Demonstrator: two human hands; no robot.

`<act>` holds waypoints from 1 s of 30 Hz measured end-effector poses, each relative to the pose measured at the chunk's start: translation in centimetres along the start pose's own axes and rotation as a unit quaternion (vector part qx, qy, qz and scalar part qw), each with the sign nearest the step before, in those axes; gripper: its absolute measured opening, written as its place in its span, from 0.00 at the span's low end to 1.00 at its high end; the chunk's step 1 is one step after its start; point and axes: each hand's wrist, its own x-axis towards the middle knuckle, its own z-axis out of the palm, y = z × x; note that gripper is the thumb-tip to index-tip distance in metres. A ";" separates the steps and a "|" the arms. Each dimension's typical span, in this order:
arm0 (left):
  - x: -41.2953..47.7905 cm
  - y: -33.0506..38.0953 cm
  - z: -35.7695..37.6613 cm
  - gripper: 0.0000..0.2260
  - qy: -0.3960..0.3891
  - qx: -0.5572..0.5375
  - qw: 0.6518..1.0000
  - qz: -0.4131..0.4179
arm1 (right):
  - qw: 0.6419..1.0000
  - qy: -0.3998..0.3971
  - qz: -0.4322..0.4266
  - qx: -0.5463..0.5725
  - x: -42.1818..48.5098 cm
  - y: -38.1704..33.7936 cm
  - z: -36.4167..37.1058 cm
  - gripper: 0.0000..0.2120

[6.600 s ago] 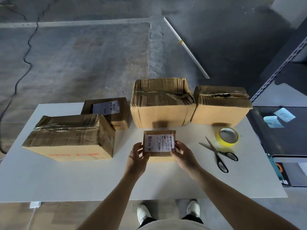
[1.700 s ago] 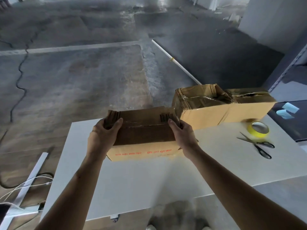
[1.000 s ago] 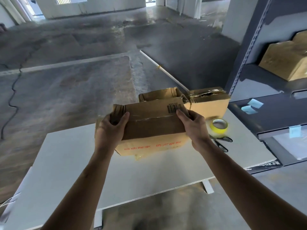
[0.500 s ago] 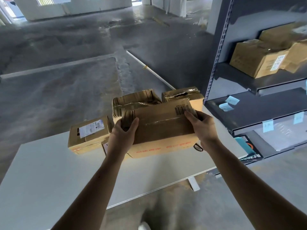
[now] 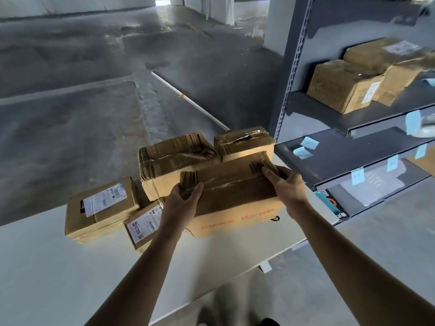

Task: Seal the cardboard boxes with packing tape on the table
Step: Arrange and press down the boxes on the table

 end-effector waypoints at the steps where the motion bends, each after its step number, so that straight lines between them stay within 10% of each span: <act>1: 0.2 -0.2 0.2 0.24 -0.007 -0.001 1.000 -0.002 | 1.000 0.001 0.005 -0.006 0.3 0.4 0.0 0.18; 30: 0.6 -6.1 -2.2 0.21 0.076 0.028 0.992 -0.100 | 0.985 -0.134 -0.003 -0.109 3.6 4.3 8.1 0.13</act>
